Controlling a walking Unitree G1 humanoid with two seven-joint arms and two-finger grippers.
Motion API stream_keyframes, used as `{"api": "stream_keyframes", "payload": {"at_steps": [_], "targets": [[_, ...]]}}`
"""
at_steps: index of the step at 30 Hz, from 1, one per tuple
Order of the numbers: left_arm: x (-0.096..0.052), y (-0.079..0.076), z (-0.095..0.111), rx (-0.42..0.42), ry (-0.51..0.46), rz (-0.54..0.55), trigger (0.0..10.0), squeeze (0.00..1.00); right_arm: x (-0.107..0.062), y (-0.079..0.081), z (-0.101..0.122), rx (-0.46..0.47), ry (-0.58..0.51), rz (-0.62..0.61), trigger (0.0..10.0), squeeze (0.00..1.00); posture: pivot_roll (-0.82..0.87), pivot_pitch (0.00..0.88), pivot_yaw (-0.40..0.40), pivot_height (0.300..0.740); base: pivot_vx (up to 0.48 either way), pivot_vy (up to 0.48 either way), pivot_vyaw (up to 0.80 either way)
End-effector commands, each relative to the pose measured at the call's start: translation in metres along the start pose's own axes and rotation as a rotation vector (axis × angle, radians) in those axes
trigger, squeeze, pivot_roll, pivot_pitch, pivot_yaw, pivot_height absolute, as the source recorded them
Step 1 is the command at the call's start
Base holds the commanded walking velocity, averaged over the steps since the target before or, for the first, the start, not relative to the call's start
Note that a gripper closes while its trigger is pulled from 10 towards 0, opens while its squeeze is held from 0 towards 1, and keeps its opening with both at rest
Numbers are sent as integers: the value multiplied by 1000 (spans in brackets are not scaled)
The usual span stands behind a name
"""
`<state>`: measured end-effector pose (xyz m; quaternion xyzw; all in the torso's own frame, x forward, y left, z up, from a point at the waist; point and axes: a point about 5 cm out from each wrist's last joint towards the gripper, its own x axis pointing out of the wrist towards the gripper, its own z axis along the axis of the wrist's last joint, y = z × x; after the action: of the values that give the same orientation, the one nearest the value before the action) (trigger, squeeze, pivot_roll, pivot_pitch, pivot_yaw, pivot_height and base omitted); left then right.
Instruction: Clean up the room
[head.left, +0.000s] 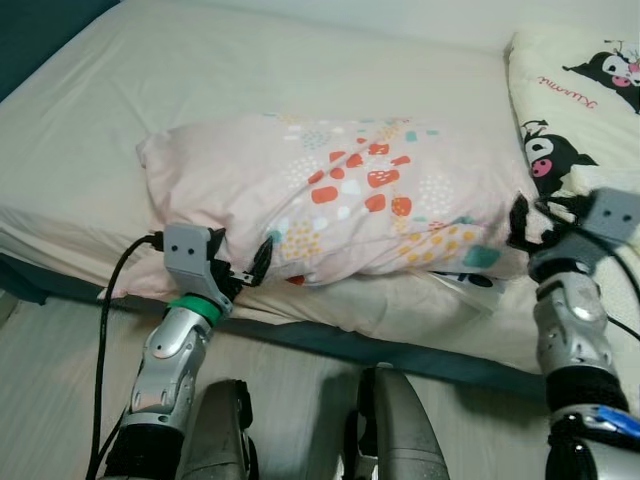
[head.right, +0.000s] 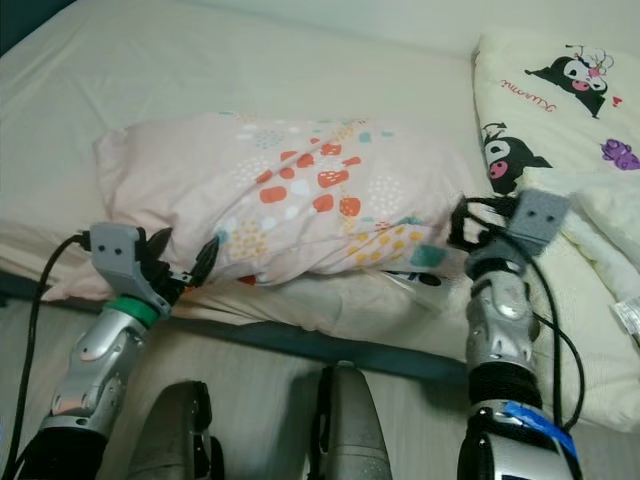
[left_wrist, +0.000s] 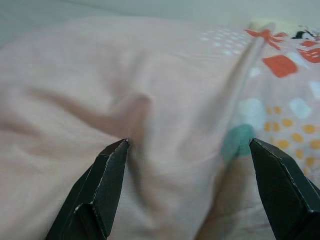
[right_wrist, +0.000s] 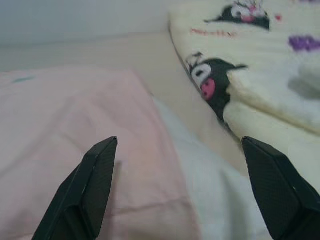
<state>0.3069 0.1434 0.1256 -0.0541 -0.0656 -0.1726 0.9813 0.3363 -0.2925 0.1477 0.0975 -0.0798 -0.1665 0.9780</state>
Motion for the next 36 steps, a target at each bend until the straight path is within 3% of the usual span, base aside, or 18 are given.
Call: {"api": "stream_keyframes", "payload": {"at_steps": [1, 2, 5, 6, 7, 8, 14, 22, 33, 34, 35, 36], "targets": [[-3, -5, -5, 1, 28, -21, 10000, 0, 0, -9, -3, 66, 28, -27, 10000, 1000, 23, 191, 6, 618, 0, 0, 0], [-2, -8, -5, -3, 26, -27, 10000, 0, 1, -13, -4, 113, 47, -34, 10000, 1000, 27, 193, 7, 618, 0, 0, 0], [-3, -12, -5, -8, 26, -39, 10000, 0, 3, -20, -9, 75, 115, -59, 10000, 1000, 34, 197, 11, 618, 0, 0, 0], [-3, -14, -5, -9, 26, -43, 10000, 0, 3, -23, -10, 41, 139, -64, 10000, 773, 34, 197, 11, 618, 0, 0, 0], [-3, -14, -5, -9, 26, -43, 10000, 0, 3, -23, -10, 41, 139, -64, 10000, 773, 34, 197, 11, 618, 0, 0, 0], [-4, -14, -5, -4, 29, -40, 10000, 0, 4, -23, -11, 11, 157, -44, 10000, 0, 35, 199, 15, 618, 0, 0, 0], [-2, -12, -2, 21, 20, -23, 10000, 0, 8, -3, -18, 88, 228, 166, 10000, 0, 42, 203, 17, 618, 0, 0, 0], [-2, -20, 1, 26, 11, -76, 10000, 0, 6, 15, -23, 101, 267, 327, 10000, 0, 45, 195, 12, 618, 0, 0, 0], [1, -31, 2, 3, 0, -119, 10000, 0, 5, 21, -20, 106, 250, 417, 10000, 0, 35, 185, 12, 618, 0, 0, 0], [2, -33, 3, 1, -2, -126, 10000, 0, 6, 20, -18, 113, 240, 412, 6980, 0, 35, 184, 11, 618, 0, 0, 0], [2, -33, 3, 1, -2, -126, 10000, 0, 6, 20, -18, 113, 240, 412, 6980, 0, 35, 184, 11, 618, 0, 0, 0], [2, -33, 4, -3, -4, -127, 10000, 0, 6, 18, -17, 119, 226, 402, 1451, 0, 34, 182, 9, 618, 0, 0, 0]]}}
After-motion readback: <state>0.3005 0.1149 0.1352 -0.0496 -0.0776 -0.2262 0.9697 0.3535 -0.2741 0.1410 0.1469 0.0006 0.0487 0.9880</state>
